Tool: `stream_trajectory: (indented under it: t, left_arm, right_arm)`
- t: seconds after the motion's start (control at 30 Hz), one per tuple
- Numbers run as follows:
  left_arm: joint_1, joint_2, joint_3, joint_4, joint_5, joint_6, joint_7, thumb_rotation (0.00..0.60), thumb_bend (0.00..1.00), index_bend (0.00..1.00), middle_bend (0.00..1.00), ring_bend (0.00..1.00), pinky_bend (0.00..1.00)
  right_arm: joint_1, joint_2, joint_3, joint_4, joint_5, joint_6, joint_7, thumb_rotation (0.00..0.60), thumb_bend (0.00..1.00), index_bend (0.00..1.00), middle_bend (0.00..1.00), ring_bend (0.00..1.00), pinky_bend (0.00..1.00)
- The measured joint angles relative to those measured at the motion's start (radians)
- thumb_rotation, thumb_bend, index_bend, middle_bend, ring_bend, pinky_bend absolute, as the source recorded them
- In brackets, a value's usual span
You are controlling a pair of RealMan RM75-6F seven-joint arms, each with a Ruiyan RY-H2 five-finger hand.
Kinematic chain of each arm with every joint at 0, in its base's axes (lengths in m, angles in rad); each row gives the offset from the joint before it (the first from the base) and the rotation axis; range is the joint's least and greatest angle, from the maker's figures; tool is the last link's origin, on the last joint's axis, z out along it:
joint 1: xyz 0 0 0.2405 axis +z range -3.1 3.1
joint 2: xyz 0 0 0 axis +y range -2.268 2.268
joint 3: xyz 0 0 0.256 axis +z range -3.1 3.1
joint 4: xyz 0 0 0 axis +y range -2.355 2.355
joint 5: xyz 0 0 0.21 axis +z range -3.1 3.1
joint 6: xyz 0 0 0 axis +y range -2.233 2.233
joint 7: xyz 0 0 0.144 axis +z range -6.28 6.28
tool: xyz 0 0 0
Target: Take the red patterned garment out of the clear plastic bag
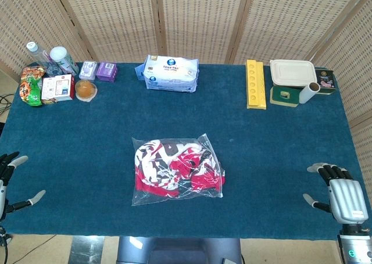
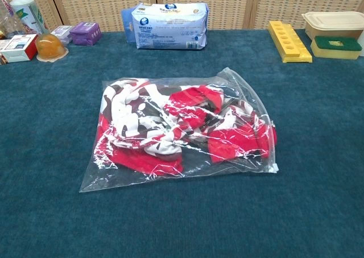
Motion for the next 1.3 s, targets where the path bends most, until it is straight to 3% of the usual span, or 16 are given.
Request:
stream_trajectory:
  t: [0.7,0.9,1.13,1.3]
  left_arm:
    - [-0.06,0.023,0.009,-0.011,0.062,-0.074,0.052,0.534,0.11,0.19,0.12,0.06,0.09]
    - [-0.12,0.039,0.008,-0.043,0.086,-0.153,0.106,0.529,0.09,0.19,0.12,0.06,0.09]
    - [-0.248,0.049,-0.015,-0.116,0.082,-0.337,0.209,0.524,0.03,0.01,0.11,0.04,0.09]
    - [-0.353,0.025,-0.048,-0.153,0.007,-0.483,0.302,0.527,0.02,0.0,0.05,0.0,0.07]
  right_arm:
    - [-0.017,-0.001,-0.018,0.021,-0.041,0.021,0.046,0.582,0.19,0.35,0.32,0.3,0.28]
    - [-0.021,-0.002,-0.022,0.039,-0.048,0.026,0.07,0.584,0.19,0.35,0.32,0.3,0.28]
    - [-0.031,-0.003,-0.031,0.079,-0.061,0.038,0.122,0.582,0.19,0.35,0.32,0.3,0.28]
    - [-0.036,-0.003,-0.033,0.109,-0.057,0.038,0.158,0.582,0.19,0.35,0.32,0.3,0.28]
